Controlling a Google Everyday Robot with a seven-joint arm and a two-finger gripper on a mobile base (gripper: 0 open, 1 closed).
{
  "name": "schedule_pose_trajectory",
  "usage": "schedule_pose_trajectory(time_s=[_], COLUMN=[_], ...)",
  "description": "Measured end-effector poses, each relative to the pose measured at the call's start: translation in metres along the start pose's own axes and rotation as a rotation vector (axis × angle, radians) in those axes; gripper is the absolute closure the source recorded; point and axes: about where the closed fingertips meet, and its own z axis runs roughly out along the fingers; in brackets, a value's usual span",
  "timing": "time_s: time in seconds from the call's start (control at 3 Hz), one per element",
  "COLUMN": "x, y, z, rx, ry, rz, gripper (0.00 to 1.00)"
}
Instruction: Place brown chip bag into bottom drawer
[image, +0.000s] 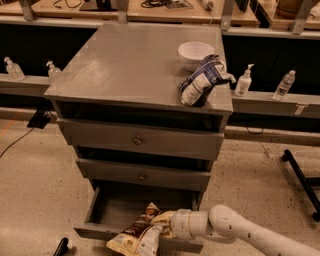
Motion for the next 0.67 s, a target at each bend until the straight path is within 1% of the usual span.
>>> schedule_pose_trajectory(time_s=[0.33,0.67], x=[0.0277,0.0277], y=[0.0420,0.0421], z=[-0.0011,-0.0010], rx=[-0.007,-0.007], ry=[0.073,0.073], rz=[0.127,0.127], gripper=[1.00,1.00])
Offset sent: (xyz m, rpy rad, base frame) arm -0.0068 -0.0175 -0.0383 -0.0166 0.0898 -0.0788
